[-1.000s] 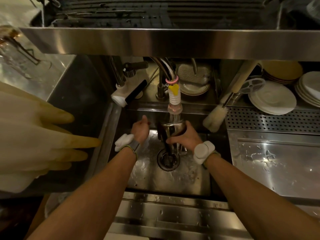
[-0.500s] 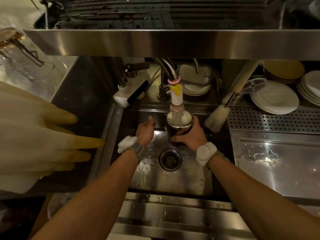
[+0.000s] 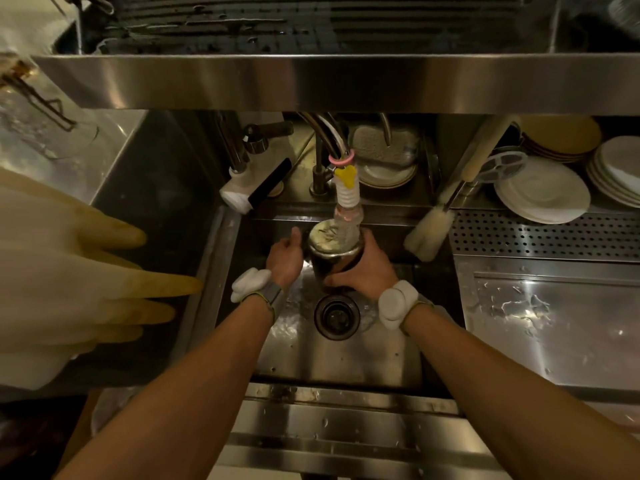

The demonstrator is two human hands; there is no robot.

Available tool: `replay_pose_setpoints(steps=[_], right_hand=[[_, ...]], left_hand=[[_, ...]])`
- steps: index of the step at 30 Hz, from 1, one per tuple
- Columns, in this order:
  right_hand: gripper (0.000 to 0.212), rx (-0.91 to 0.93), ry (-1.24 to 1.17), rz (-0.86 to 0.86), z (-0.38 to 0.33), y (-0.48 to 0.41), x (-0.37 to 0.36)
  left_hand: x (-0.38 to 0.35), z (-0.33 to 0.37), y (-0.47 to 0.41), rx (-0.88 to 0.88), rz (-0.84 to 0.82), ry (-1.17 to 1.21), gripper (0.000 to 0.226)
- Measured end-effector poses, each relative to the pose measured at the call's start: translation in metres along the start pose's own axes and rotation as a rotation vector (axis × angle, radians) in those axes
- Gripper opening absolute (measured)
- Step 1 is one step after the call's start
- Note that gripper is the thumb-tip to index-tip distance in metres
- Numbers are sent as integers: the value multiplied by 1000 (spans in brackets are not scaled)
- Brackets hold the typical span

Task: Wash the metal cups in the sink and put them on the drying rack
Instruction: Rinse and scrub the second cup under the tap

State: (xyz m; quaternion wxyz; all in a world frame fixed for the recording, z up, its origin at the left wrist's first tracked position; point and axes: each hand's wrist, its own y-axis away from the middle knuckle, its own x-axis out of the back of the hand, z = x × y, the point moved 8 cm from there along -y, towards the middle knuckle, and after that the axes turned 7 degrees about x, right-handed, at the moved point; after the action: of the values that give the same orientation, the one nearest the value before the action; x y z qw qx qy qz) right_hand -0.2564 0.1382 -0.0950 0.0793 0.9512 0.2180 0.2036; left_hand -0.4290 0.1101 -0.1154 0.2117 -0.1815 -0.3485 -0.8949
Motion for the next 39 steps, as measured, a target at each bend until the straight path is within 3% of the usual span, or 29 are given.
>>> replay_pose_setpoints(steps=[4, 8, 11, 13, 16, 20, 23, 27, 31, 37, 39], right_hand=[[89, -105, -132, -8, 14, -2, 3], [80, -324, -471, 14, 30, -1, -7], [44, -350, -753, 17, 31, 3, -14], [39, -373, -830, 54, 37, 3, -11], [48, -358, -760, 46, 38, -1, -9], [72, -356, -678, 139, 42, -4, 2], [93, -448, -783, 126, 47, -4, -5], [98, -503, -758, 77, 44, -3, -13], [62, -513, -697, 53, 43, 1, -8], [48, -575, -661, 15, 50, 4, -1], [60, -562, -649, 12, 46, 4, -5]], left_hand=[[-5, 0, 1, 34, -77, 70, 66], [-28, -4, 19, 152, -312, 318, 57], [-36, 2, 26, 153, -420, 401, 57], [-36, 9, 27, 124, -425, 404, 48], [-33, 17, 25, 47, -378, 414, 33], [-40, 27, 30, -29, -390, 367, 31], [-39, 26, 32, 45, -407, 338, 46], [-37, 17, 30, 192, -439, 330, 58], [-43, 20, 38, 172, -468, 242, 61], [-42, 17, 32, 155, -389, 147, 73], [-40, 16, 30, 146, -374, 140, 74]])
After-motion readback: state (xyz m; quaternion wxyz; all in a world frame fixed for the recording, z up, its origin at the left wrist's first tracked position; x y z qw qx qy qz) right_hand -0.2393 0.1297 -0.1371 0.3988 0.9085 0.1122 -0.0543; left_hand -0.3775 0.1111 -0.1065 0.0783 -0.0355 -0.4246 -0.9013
